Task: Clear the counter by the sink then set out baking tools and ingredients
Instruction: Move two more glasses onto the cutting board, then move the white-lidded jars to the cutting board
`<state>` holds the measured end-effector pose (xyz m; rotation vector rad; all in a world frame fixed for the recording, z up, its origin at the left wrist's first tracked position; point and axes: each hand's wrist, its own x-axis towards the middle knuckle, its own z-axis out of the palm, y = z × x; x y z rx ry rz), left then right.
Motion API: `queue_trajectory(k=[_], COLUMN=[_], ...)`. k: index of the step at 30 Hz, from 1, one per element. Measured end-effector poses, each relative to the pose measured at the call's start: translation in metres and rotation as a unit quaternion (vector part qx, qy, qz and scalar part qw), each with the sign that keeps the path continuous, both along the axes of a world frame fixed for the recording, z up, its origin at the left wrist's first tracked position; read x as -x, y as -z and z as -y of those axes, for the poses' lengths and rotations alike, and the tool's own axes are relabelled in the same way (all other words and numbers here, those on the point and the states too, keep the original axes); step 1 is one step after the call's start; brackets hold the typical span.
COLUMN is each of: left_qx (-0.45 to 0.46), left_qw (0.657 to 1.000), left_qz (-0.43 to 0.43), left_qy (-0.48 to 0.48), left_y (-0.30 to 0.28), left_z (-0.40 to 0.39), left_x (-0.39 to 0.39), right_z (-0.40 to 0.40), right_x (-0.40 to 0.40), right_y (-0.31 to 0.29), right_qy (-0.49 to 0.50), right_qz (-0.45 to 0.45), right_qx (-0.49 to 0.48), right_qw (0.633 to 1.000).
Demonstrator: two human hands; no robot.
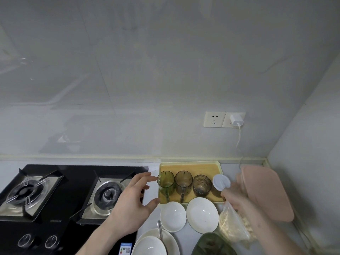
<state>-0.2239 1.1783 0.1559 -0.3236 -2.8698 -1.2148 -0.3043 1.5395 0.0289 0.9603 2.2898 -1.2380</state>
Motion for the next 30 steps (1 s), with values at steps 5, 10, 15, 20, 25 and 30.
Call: queue_trajectory(k=[5,10,15,20,25,30], left_qx=[-0.009,-0.011,-0.006,0.007,0.014,0.013], left_qw=[1.0,0.999,0.996,0.986,0.976,0.963], left_qz=[-0.003,0.01,0.017,0.017,0.013,0.012], left_qy=[-0.014,-0.037,-0.09,-0.164,-0.218,-0.27], left_y=[0.002,0.003,-0.001,-0.008,-0.016,-0.022], left_z=[0.013,0.041,0.077,0.125,0.176,0.245], left_x=[-0.01,-0.03,-0.066,-0.116,-0.158,-0.226], right_z=[0.016,0.077,0.158,0.241,0.305,0.389], right_x=[-0.016,-0.035,-0.059,-0.095,-0.127,-0.168], right_y=[-0.041,-0.085,-0.107,-0.12,-0.142,-0.151], right_qy=[-0.103,-0.173,-0.29,-0.406,-0.501,-0.573], right_qz=[-0.038,-0.135,-0.243,-0.246,-0.234,-0.24], right_qx=[-0.054,-0.07,0.035,0.093,0.103,0.095], right_qw=[0.993,0.973,0.925,0.875,0.827,0.778])
